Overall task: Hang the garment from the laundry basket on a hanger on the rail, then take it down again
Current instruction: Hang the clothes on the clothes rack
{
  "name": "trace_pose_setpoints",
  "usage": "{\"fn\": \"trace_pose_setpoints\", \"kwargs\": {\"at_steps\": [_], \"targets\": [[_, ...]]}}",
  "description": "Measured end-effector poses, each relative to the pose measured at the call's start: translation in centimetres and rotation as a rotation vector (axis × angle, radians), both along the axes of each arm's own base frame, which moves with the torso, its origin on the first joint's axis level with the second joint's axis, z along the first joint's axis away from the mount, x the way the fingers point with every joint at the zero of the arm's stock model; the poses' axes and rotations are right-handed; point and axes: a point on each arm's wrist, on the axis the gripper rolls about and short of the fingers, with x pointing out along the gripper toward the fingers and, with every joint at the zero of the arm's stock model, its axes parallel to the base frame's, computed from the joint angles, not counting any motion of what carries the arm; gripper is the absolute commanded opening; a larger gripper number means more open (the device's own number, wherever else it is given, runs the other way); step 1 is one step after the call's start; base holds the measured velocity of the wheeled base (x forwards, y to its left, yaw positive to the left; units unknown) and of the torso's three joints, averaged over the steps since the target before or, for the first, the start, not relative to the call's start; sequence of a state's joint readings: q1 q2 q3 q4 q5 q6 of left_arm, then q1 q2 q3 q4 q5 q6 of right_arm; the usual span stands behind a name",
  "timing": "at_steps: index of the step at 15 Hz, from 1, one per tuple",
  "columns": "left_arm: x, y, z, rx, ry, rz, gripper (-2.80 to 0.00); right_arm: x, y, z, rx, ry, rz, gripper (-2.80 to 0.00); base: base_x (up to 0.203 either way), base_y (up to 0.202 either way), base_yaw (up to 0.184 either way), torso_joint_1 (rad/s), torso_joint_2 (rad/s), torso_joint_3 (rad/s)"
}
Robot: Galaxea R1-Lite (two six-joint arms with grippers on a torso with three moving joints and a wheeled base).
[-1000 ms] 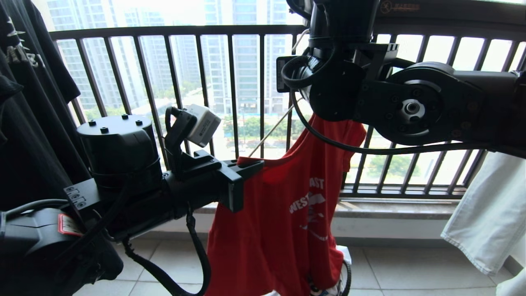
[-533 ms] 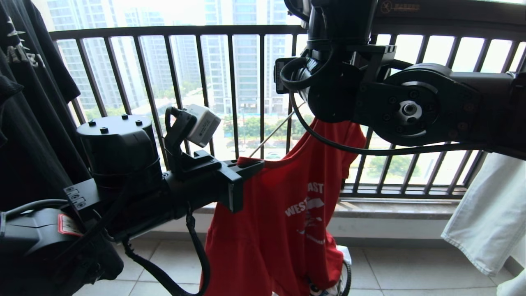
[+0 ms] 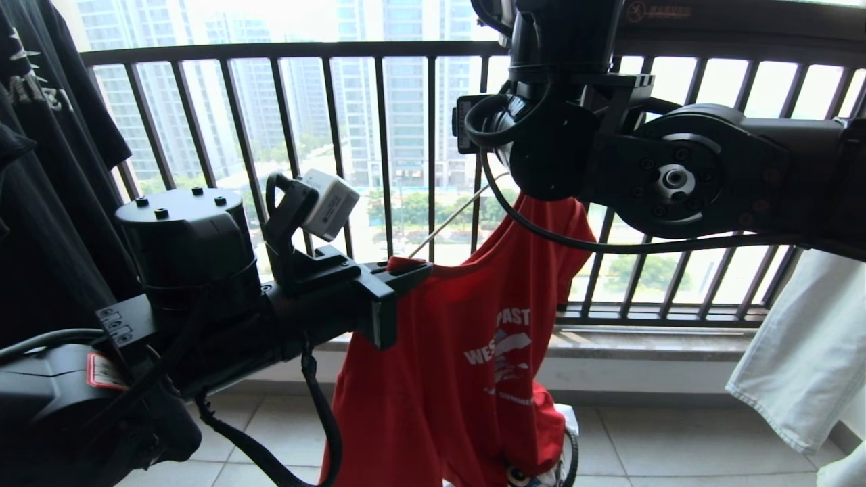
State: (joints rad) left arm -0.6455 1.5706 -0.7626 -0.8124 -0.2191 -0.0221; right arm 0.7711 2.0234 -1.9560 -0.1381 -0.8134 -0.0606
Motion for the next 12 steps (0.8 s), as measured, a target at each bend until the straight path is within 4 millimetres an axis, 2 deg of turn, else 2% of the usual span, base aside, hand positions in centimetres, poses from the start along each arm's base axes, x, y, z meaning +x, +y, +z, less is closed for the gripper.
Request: {"fn": "trace_pose_setpoints", "kwargs": {"at_steps": [12], "targets": [[0.01, 0.66, 0.54, -0.014, -0.013, 0.014, -2.8, -0.2, -0.2, 0.33, -0.01, -0.004, -0.002, -2.8, 0.0, 0.0, 0.0, 0.0, 0.0, 0.0]]}}
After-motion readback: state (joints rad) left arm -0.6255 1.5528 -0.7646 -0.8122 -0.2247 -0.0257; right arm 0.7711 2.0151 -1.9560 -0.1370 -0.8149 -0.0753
